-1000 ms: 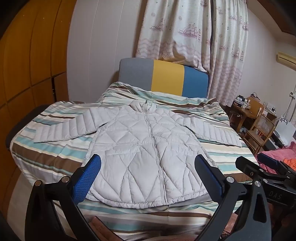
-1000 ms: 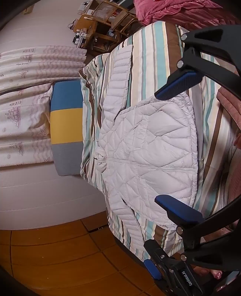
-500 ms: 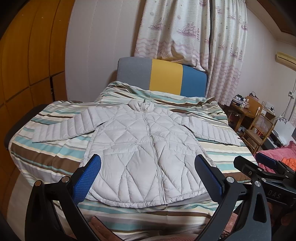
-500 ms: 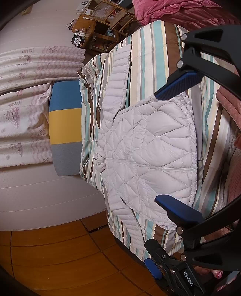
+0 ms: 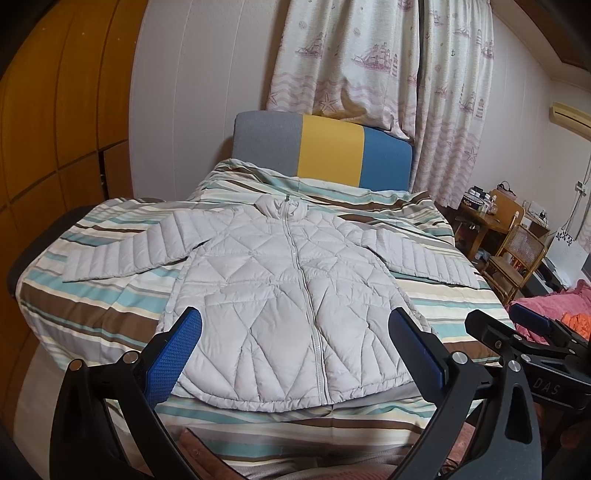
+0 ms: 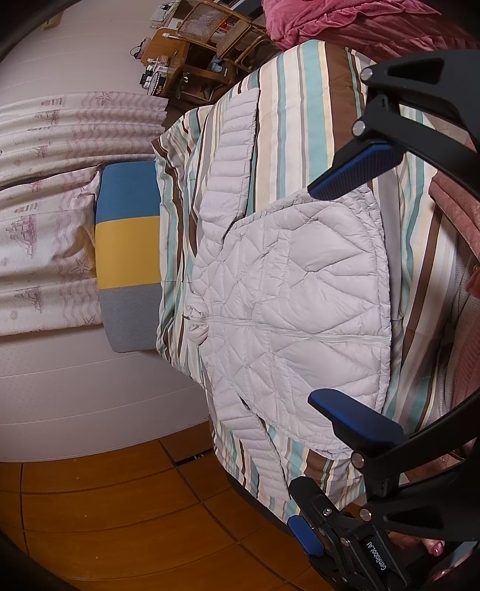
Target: Fold large clothes
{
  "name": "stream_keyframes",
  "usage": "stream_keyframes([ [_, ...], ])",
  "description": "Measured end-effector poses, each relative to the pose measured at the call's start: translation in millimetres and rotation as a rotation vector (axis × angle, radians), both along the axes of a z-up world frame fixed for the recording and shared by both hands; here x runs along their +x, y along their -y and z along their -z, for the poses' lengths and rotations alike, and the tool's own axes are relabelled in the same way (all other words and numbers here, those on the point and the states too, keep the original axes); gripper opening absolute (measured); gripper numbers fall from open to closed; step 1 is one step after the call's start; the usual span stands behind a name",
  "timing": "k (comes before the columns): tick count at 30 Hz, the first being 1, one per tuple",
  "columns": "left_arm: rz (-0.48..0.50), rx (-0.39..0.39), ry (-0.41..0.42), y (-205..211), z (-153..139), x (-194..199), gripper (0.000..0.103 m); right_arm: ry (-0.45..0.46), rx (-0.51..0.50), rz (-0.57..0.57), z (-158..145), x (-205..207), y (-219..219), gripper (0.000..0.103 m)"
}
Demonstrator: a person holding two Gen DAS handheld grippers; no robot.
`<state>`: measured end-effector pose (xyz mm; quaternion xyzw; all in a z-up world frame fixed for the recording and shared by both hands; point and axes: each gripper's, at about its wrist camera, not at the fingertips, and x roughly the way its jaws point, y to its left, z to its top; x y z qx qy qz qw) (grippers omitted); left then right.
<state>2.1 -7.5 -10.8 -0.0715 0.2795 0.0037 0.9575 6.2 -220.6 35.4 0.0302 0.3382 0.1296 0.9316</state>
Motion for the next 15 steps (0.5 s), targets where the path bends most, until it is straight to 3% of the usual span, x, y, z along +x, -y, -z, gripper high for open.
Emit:
stream_keyframes([
  [15,0.003,-0.002,-0.018,5.4,10.3,-3.3,0.100,-0.013,0.000,-0.004,-1.9,1.3,5.2,0.101],
])
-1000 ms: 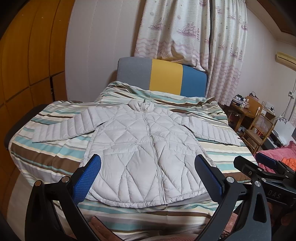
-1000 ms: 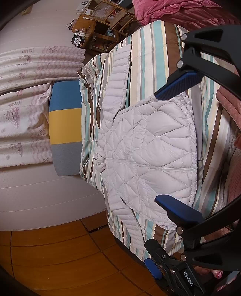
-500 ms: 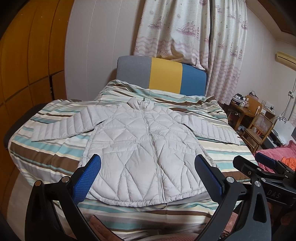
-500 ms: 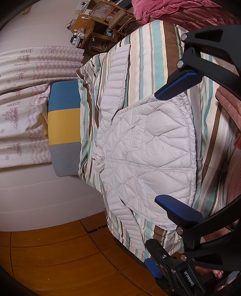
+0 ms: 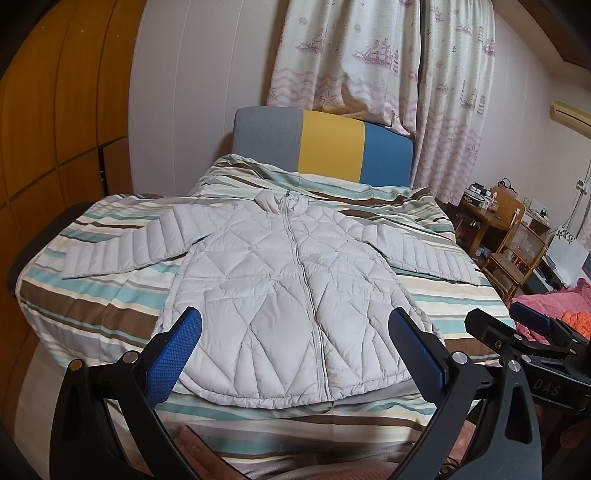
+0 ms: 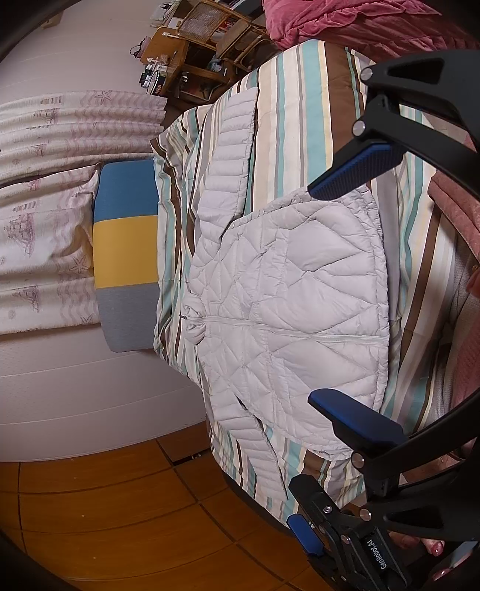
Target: Fold large clothes
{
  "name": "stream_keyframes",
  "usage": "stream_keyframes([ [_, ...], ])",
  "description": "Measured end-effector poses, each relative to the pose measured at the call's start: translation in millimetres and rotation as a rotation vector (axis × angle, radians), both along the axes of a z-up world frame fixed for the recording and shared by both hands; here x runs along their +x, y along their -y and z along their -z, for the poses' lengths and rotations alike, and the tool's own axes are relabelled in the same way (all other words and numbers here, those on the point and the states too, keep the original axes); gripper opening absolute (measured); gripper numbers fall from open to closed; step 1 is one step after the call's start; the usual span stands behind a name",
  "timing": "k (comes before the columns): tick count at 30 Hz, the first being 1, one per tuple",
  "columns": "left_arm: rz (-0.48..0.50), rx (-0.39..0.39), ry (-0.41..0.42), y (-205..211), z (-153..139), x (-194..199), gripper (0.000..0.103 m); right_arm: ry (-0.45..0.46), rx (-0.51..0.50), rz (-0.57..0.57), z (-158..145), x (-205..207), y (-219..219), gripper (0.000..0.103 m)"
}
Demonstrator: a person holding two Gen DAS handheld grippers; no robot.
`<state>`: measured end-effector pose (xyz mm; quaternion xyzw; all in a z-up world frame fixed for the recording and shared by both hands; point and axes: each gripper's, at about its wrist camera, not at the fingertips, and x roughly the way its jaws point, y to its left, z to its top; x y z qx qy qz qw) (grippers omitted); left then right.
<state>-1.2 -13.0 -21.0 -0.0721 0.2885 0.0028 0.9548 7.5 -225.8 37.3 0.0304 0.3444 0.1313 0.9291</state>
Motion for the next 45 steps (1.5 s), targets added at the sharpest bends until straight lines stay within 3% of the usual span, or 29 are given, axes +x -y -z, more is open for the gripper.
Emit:
stream_keyframes([
  [36,0.000,-0.005,-0.019,-1.9,2.8,-0.4,0.100,-0.035,0.010,-0.002,5.5,6.7,1.1,0.101],
  [42,0.004,-0.020,-0.071,-2.6,9.8,8.0,0.100,-0.063,0.043,-0.012,16.4,22.9,8.9,0.101],
  [45,0.033,-0.063,-0.141,-7.3,20.2,30.3,0.100,-0.164,0.082,0.014,46.7,53.8,23.5,0.101],
])
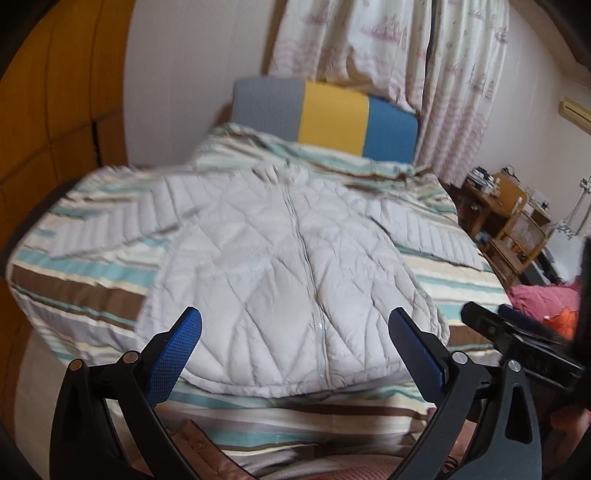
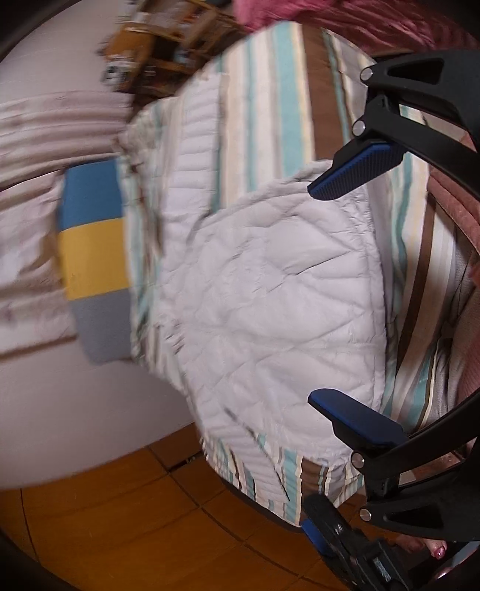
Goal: Fold large clothes
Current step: 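Grasp the jacket sleeve cuff with the right gripper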
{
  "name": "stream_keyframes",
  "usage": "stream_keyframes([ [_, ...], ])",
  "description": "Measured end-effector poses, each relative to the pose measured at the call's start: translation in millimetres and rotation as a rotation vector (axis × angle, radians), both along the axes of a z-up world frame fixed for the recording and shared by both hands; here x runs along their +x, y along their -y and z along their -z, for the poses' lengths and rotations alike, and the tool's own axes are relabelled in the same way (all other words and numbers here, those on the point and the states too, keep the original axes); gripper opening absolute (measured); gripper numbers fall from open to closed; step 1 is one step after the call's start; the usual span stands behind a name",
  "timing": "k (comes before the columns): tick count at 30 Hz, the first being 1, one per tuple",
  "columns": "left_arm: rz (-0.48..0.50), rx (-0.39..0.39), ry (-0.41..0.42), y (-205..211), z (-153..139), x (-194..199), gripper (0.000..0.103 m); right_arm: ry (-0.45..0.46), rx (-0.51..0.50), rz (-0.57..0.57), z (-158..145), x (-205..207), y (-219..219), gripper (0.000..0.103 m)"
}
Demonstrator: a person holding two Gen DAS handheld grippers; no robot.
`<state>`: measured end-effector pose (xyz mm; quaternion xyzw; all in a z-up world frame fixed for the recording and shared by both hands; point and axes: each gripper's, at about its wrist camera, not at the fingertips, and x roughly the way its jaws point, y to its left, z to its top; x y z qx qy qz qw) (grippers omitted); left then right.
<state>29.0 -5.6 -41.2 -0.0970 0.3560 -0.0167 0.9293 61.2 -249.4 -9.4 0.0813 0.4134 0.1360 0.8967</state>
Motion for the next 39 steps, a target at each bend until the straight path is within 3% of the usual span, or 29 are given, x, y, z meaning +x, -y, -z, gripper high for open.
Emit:
stream_keyframes([
  [2,0.005,-0.056,-0.033,-8.4,8.8,15.8,0.100,-0.027,-0.006,0.022,18.1,17.1,10.3,0.101],
  [4,-0.031,-0.086,-0.062,-19.5,19.8,34.2,0.100,0.005,-0.046,0.083,33.5,35.9,25.0,0.101],
  [6,-0.091,-0.024,-0.073,-28.5,30.0,55.1,0.100,0.043,-0.078,0.141,49.7,60.7,44.8,0.101],
  [9,-0.150,0.099,-0.087,-40.3,44.0,89.6,0.100,0.022,-0.031,0.201,73.6,98.1,77.0,0.101],
  [12,-0.190,0.118,-0.116,-61.3,59.5,128.0,0.100,-0.038,-0.002,0.267,97.9,131.7,107.8,0.101],
  [17,-0.255,0.159,-0.144,-97.3,81.1,185.6,0.100,-0.067,-0.110,0.458,126.9,188.1,162.2,0.101],
  [23,-0.344,0.241,-0.181,-128.5,103.9,238.9,0.100,-0.096,-0.067,0.650,148.9,243.0,230.9,0.101],
  [25,-0.369,0.281,-0.177,-137.9,110.5,252.3,0.100,-0.083,-0.059,0.699,153.1,259.3,250.4,0.097],
  [33,-0.428,0.321,-0.180,-163.5,131.8,286.3,0.100,-0.084,-0.046,0.805,164.5,304.1,281.8,0.087],
  [35,-0.443,0.325,-0.184,-170.0,138.1,291.3,0.100,-0.093,-0.040,0.841,169.4,314.7,290.0,0.082],
  [37,-0.452,0.323,-0.205,-175.1,145.8,294.9,0.100,-0.104,-0.033,0.869,174.5,321.8,297.0,0.070],
  [39,-0.449,0.298,-0.218,-180.7,155.2,296.0,0.100,-0.123,-0.024,0.889,180.3,326.8,301.3,0.067],
])
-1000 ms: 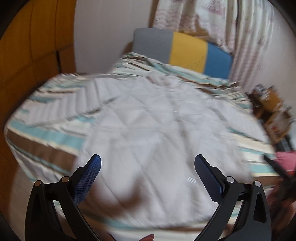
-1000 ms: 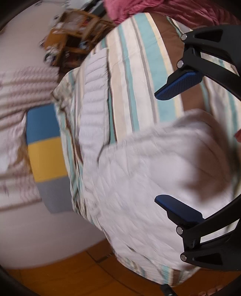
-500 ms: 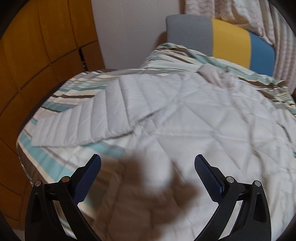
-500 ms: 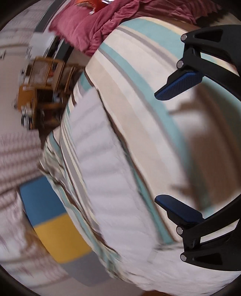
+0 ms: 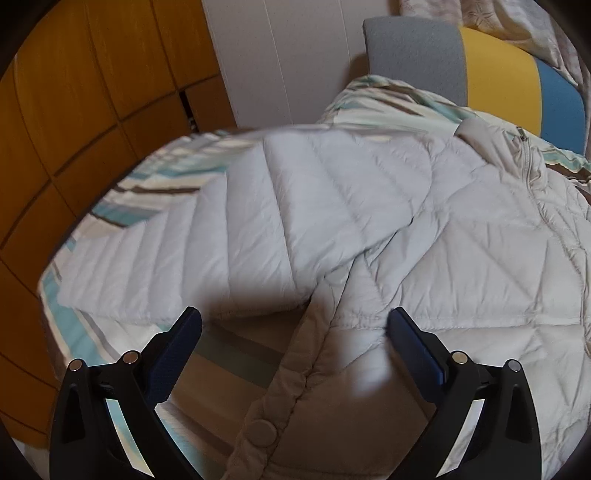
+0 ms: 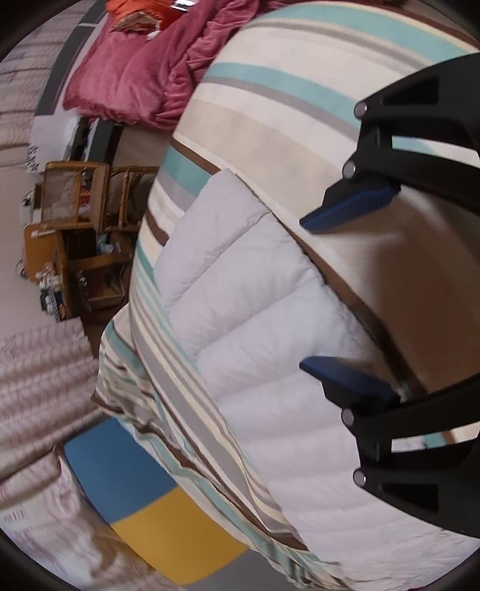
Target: Fold large clothes
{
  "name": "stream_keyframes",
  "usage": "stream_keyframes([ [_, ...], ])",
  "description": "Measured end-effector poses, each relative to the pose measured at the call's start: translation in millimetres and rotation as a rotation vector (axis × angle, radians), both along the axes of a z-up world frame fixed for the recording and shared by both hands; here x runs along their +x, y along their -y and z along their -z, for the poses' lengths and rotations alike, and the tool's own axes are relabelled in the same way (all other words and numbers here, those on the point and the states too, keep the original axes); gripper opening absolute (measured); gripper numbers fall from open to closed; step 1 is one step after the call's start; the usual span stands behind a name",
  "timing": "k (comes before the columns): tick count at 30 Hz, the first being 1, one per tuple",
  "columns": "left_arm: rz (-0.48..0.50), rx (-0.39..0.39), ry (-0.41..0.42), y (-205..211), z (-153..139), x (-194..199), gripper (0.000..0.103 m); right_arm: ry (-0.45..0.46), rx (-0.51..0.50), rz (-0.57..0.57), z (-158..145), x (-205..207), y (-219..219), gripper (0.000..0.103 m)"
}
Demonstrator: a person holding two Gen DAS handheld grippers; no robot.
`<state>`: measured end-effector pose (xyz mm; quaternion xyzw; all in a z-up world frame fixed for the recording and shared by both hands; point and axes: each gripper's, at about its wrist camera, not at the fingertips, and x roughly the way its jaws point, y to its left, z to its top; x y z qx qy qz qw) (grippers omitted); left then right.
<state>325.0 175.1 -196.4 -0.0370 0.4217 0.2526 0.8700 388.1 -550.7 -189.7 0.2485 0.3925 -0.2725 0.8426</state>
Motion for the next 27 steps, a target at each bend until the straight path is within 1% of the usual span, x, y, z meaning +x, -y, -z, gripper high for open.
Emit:
stream_keyframes([
  [2,0.001,-0.023,0.002,-2.3,7.9,-1.4,0.100,0.002,0.004,0.024,5.1,3.1,3.6,0.063],
  [4,-0.001,-0.035,0.011,-2.6,12.6,-3.0,0.100,0.017,-0.024,0.023,3.8,5.2,1.8,0.044],
  [5,-0.004,-0.038,0.012,-2.0,14.5,-3.2,0.100,0.022,-0.035,0.014,2.7,6.7,0.2,0.039],
  [6,-0.006,-0.039,0.009,-2.2,16.6,-2.3,0.100,0.021,-0.042,0.009,2.8,8.7,-0.9,0.031],
  [7,-0.006,-0.035,0.005,-0.5,17.8,-2.5,0.100,0.022,-0.049,0.002,2.4,10.3,-2.3,0.022],
  [9,-0.008,-0.017,-0.011,2.1,20.0,0.0,0.100,0.024,-0.070,-0.017,0.6,13.4,-6.0,0.013],
  [10,-0.008,-0.008,-0.020,4.1,21.1,1.2,0.100,0.025,-0.093,-0.032,-1.9,15.1,-10.4,0.010],
  [13,-0.006,-0.001,-0.029,4.9,22.0,3.2,0.100,0.036,-0.174,-0.071,-10.6,17.6,-25.3,0.008],
  [15,-0.007,-0.019,-0.024,2.3,22.3,3.0,0.100,0.049,-0.232,-0.099,-17.4,17.6,-37.5,0.008],
  [19,-0.011,-0.050,-0.009,-1.2,23.7,0.5,0.100,0.089,-0.366,-0.203,-35.8,15.0,-80.3,0.007],
  [23,-0.012,-0.048,-0.003,-0.7,24.0,-0.5,0.100,0.144,-0.475,-0.338,-54.6,13.0,-132.8,0.006],
  [27,-0.019,-0.015,-0.005,3.3,23.9,-0.2,0.100,0.193,-0.565,-0.501,-72.0,13.6,-194.2,0.006],
])
